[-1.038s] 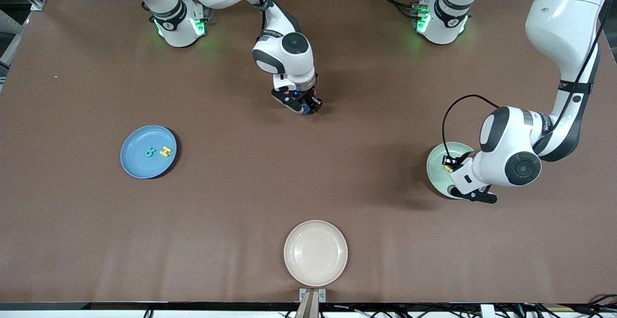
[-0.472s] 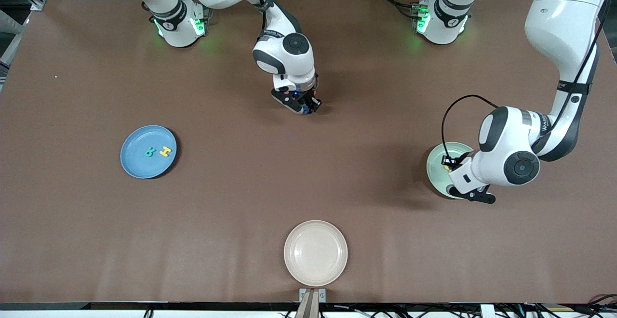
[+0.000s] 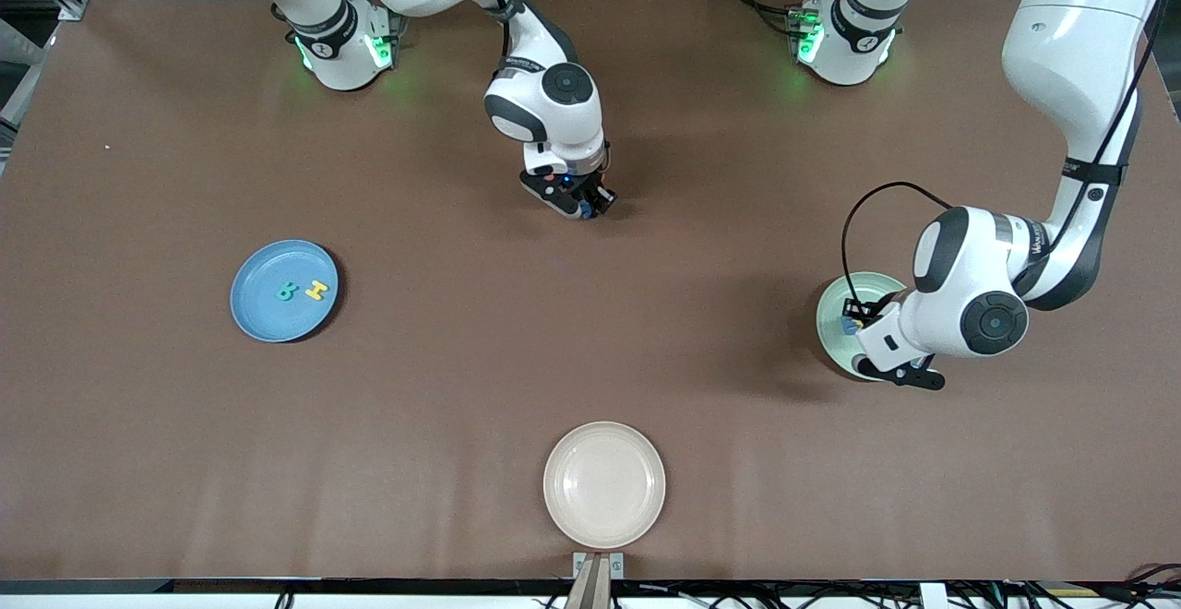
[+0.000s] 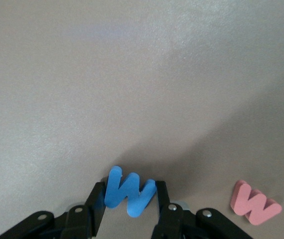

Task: Sort uppercase to blue plate, lowercase to green plate
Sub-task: 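Drop the m with the left gripper while the right gripper grasps the W, then move the right gripper's W to the blue plate while the left gripper withdraws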

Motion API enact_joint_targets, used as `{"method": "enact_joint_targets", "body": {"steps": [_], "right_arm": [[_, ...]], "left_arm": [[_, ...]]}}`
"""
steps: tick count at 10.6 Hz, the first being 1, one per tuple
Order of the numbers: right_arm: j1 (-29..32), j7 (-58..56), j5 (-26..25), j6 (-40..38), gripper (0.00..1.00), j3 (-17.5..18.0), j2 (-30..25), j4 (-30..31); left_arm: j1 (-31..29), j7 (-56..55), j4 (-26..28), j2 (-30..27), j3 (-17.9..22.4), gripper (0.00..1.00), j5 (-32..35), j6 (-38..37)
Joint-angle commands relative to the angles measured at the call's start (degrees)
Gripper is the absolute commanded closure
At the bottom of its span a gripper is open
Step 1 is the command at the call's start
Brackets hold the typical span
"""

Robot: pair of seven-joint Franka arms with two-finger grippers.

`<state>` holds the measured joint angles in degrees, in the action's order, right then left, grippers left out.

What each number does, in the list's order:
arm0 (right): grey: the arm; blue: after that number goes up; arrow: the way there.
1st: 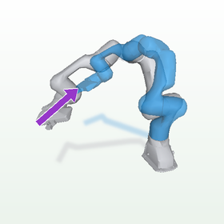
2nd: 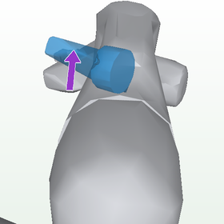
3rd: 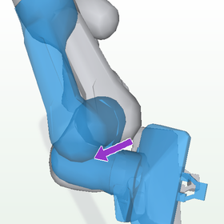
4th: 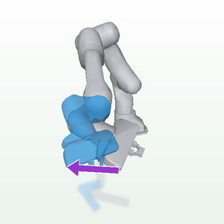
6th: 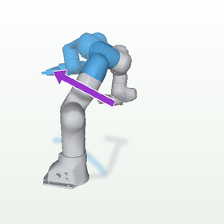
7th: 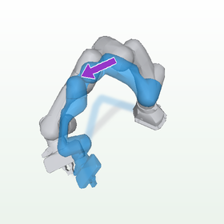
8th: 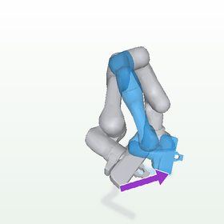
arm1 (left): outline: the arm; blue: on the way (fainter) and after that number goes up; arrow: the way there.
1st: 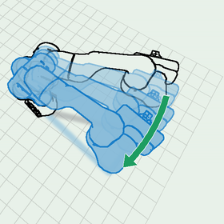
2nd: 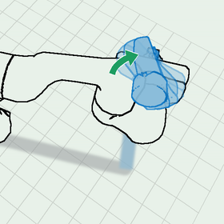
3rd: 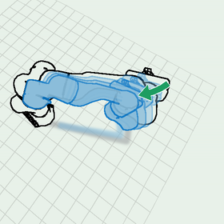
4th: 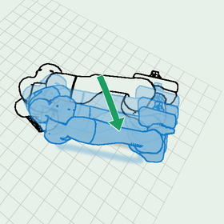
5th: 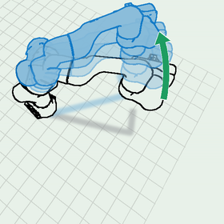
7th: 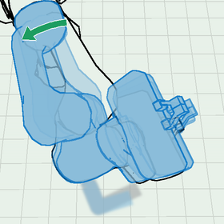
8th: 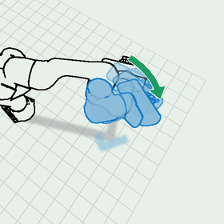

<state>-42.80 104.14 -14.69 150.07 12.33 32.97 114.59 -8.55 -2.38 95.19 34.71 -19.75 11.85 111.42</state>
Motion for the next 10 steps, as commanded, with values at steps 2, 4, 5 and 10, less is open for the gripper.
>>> {"method": "enact_joint_targets", "body": {"steps": [2, 4, 5, 10], "right_arm": [[1.3, 0.3, -1.4, -5.4, 0.57, 0.1, 0.4, -3.1], [2.9, -2.6, -1.4, -9.4, 0.57, 0.8, 0.2, -4.7], [3.9, -4.5, -1.4, -9.7, 0.57, 0.8, -0.2, -4.7], [11.0, -20.5, -0.7, -14.2, 0.57, 0.9, -1.5, -4.5]], "left_arm": [[0.9, -0.2, -0.7, -1.8, -0.2, 0.00, -0.4, 0.5], [1.1, -1.0, -1.2, -3.3, -2.0, 0.00, -0.9, 0.4], [1.3, -3.3, -1.4, -3.9, -3.5, 0.00, -0.9, 0.4], [6.0, -21.7, -1.4, -4.0, -11.5, 0.00, -0.2, 0.5]]}}
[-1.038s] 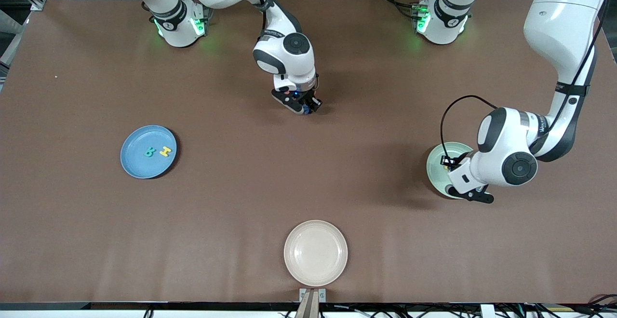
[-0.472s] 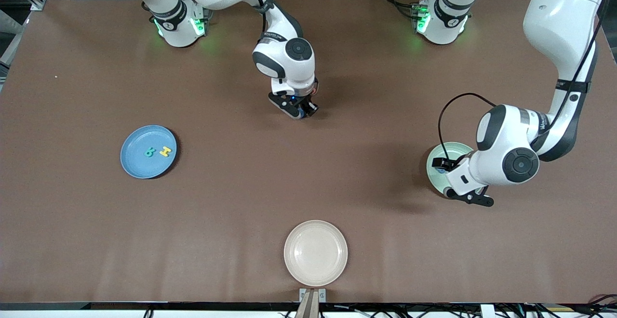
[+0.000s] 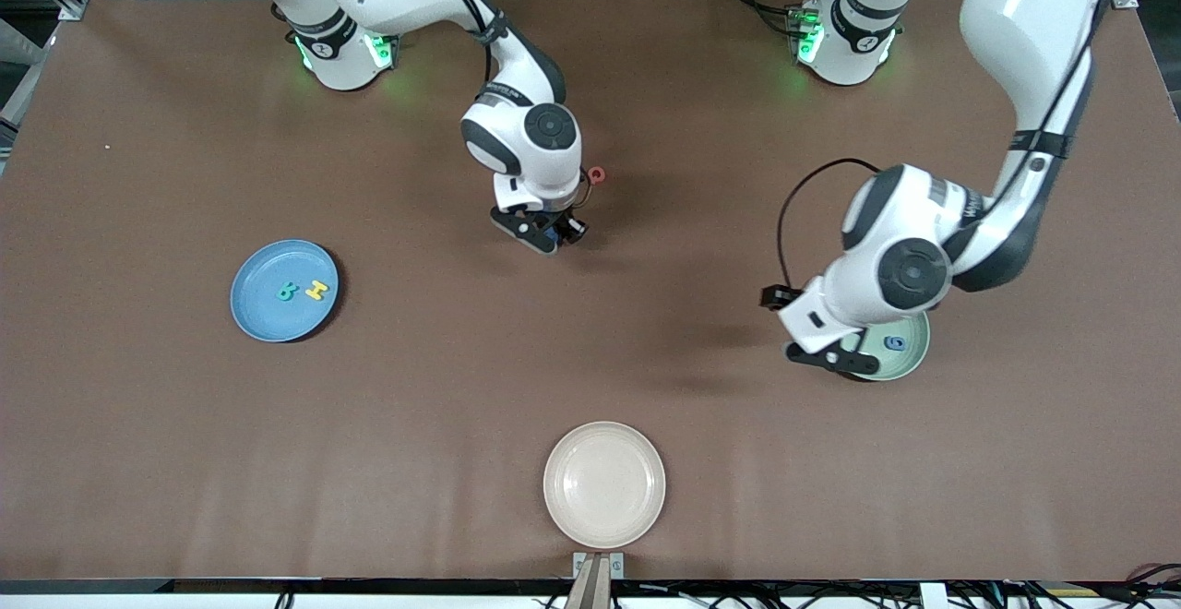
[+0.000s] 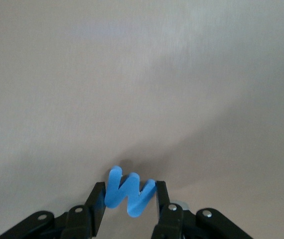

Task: Sort uppercase to blue plate, lowercase to green plate
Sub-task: 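Move the right gripper's W to the blue plate while the left gripper withdraws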

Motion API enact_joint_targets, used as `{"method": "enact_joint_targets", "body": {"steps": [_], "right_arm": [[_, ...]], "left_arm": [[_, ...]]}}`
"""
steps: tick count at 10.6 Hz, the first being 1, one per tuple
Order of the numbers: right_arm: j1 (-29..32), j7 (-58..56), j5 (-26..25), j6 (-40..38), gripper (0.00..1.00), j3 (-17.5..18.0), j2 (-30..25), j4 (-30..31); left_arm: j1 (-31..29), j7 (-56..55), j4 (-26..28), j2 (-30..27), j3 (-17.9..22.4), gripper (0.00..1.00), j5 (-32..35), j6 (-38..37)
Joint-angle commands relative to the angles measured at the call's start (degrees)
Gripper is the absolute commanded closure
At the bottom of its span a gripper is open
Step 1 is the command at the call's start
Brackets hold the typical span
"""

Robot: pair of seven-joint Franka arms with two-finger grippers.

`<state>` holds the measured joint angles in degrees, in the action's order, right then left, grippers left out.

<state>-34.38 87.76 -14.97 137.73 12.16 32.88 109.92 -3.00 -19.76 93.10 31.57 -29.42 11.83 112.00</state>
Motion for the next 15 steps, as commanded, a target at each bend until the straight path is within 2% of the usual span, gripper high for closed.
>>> {"method": "enact_joint_targets", "body": {"steps": [1, 4, 7, 9, 12, 14, 15], "right_arm": [[4.3, -7.5, -0.2, -3.4, 0.57, 1.0, -2.5, 0.4], [9.1, -20.9, -0.1, -6.9, 0.57, 0.6, -5.1, 1.8], [14.2, -33.0, 0.2, -8.5, 0.57, -0.2, -7.0, 3.3], [17.4, -46.6, 3.3, -9.5, 0.57, -3.4, -9.1, 4.9], [19.7, -62.8, 3.9, -12.0, 0.57, -9.3, -13.5, 7.2], [20.4, -72.9, 3.9, -13.8, 0.57, -14.4, -16.2, 9.0], [20.3, -78.5, 3.9, -13.1, 0.56, -18.2, -16.4, 10.0]], "left_arm": [[1.1, -7.1, 0.8, -0.9, -3.5, 0.00, -0.1, -0.1], [3.2, -13.6, 1.0, -0.8, -8.2, 0.00, -0.1, 0.2], [7.5, -23.9, 1.5, -0.4, -10.0, 0.00, 1.8, 2.2], [11.2, -30.0, 1.5, 0.7, -10.1, 0.00, 2.1, 5.4], [17.9, -37.4, 0.8, 3.7, -9.4, 0.00, 4.7, 10.2], [24.1, -42.5, 0.0, 5.7, -5.9, 0.00, 6.6, 11.3], [27.3, -45.5, -1.9, 7.3, -4.3, 0.00, 6.4, 11.3]]}}
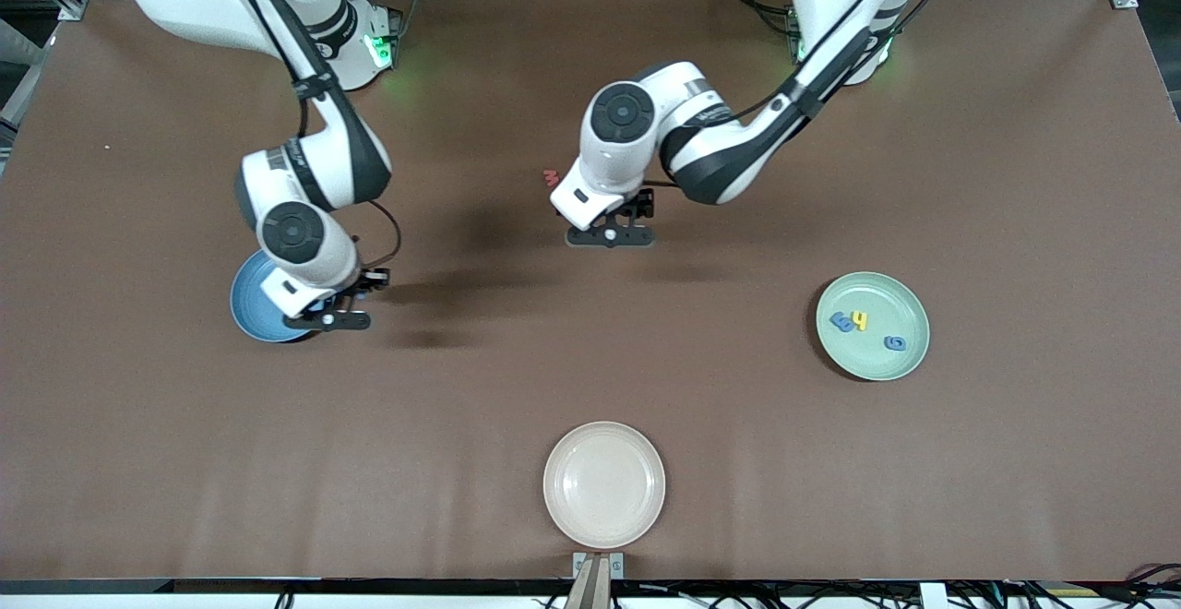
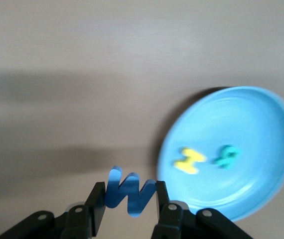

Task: Sort uppercase to blue plate, lowercase to green plate
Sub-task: 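Move the right gripper's W to the blue plate while the left gripper withdraws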

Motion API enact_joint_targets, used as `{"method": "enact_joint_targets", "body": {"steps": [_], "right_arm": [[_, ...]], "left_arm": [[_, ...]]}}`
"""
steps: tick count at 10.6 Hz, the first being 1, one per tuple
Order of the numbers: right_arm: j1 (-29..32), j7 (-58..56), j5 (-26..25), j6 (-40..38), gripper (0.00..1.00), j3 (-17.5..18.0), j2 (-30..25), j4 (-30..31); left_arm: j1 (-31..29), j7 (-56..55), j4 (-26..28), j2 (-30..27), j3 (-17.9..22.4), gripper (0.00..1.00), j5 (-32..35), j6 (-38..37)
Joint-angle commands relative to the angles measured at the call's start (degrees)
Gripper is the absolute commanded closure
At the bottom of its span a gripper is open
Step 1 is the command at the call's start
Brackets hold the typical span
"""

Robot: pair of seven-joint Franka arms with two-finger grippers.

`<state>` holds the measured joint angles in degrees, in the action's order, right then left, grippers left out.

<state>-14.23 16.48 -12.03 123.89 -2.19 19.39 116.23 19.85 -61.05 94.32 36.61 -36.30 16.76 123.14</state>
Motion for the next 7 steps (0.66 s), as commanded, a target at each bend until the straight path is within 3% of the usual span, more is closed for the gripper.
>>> {"method": "enact_joint_targets", "body": {"steps": [1, 3, 5, 7], "right_arm": [[0.3, -13.2, 1.0, 1.4, 0.55, -7.6, -3.0, 4.3], [1.4, -22.8, 1.0, 4.1, 0.55, -12.5, -2.2, 4.7], [3.2, -24.6, 1.9, 10.8, 0.55, -13.5, -1.3, 8.3], [3.4, -25.2, 5.8, 12.6, 0.52, -13.5, 1.5, 8.8]], "left_arm": [[7.3, -7.5, -4.4, 3.7, 3.6, 0.00, 1.6, 0.3], [12.8, -9.7, -4.8, 4.8, 7.2, 0.00, 1.5, 0.3], [14.7, -12.1, -6.3, 6.5, 7.6, 0.00, 1.6, 0.3], [17.8, -15.8, -6.4, 7.1, 9.6, 0.00, 1.8, 2.2]]}}
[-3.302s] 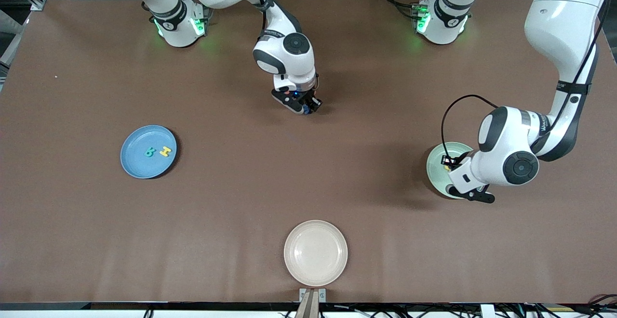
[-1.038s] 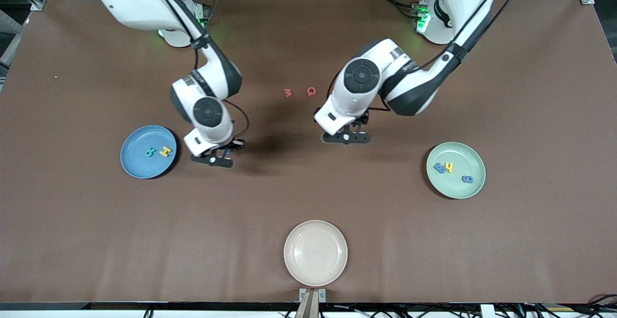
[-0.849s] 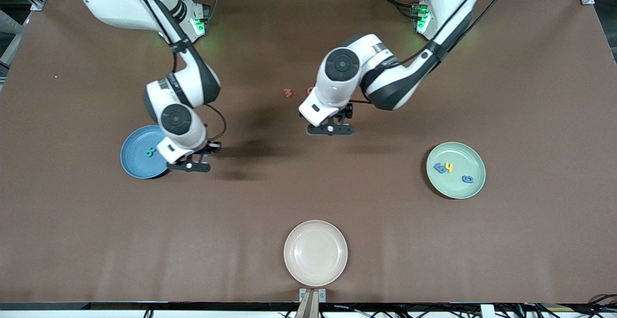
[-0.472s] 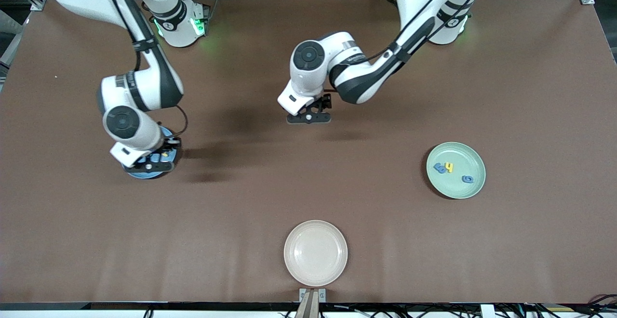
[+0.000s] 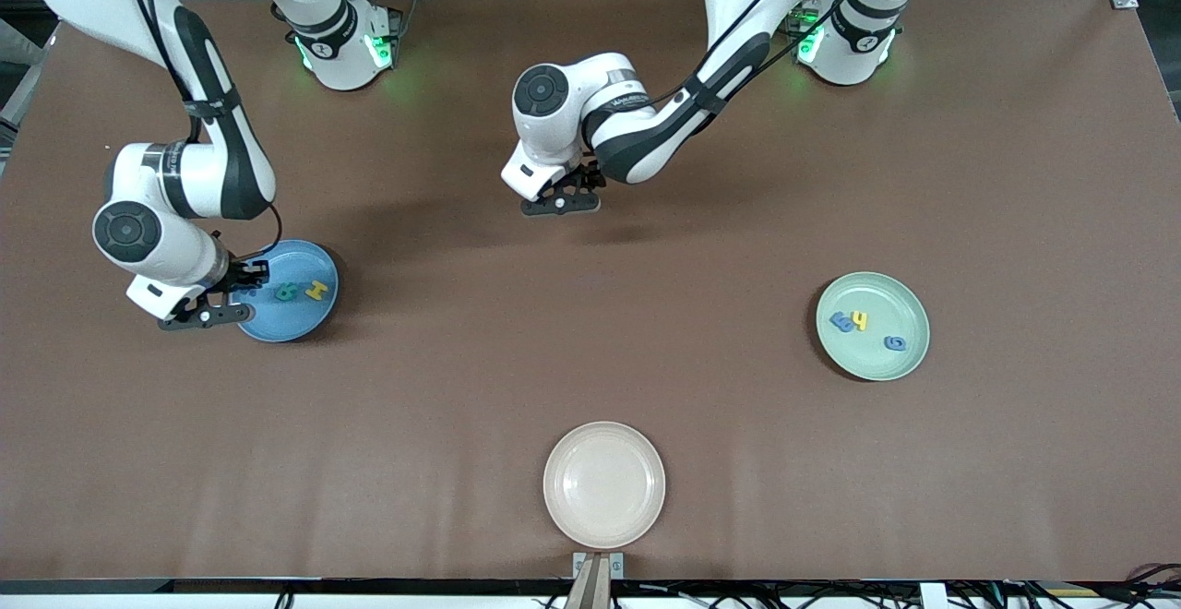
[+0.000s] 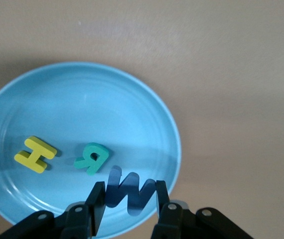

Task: Sort uppercase to blue plate, lowercase to green plate
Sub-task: 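Move the right gripper's W to the blue plate while the left gripper withdraws, then open the right gripper over the blue plate while the left gripper reaches the w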

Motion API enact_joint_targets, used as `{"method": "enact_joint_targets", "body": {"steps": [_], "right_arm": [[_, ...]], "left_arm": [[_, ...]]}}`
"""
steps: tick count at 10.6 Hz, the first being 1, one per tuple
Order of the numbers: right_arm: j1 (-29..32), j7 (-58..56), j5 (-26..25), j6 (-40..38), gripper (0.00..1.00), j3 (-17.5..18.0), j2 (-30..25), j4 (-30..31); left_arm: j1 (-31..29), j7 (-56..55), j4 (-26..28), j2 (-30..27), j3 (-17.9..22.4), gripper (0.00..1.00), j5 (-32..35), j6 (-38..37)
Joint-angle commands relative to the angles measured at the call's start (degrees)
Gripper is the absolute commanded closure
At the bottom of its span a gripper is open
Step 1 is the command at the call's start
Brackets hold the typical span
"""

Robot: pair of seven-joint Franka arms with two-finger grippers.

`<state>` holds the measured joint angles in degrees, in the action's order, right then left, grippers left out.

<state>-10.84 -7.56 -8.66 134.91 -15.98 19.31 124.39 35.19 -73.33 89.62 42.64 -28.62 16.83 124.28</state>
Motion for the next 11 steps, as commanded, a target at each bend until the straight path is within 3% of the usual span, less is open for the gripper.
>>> {"method": "enact_joint_targets", "body": {"steps": [1, 2, 5, 6, 11], "right_arm": [[0.0, -1.1, 2.5, 1.8, 0.51, 0.3, 1.8, 1.3], [0.0, -1.1, 2.7, 1.7, 0.44, 0.3, 1.8, 1.5], [0.3, -2.7, 2.7, 1.7, 0.41, 0.2, 1.7, 1.5], [0.2, -2.2, 2.7, 1.4, 0.28, 0.3, 1.7, 1.5], [-1.6, 4.7, 7.8, -1.0, 0.27, 3.7, 0.0, 0.9]], "left_arm": [[3.2, -5.0, -1.7, 1.3, 2.1, 0.00, 2.0, 1.7], [3.7, -7.0, -1.5, 1.4, 2.1, 0.00, 3.5, 2.1], [6.0, -13.1, -1.0, 3.0, 2.1, 0.00, 4.8, 3.2], [6.2, -15.5, -0.8, 3.7, 2.1, 0.00, 5.4, 4.5], [6.8, -19.1, 2.5, 5.3, 2.0, 0.00, 7.7, 7.8]]}}
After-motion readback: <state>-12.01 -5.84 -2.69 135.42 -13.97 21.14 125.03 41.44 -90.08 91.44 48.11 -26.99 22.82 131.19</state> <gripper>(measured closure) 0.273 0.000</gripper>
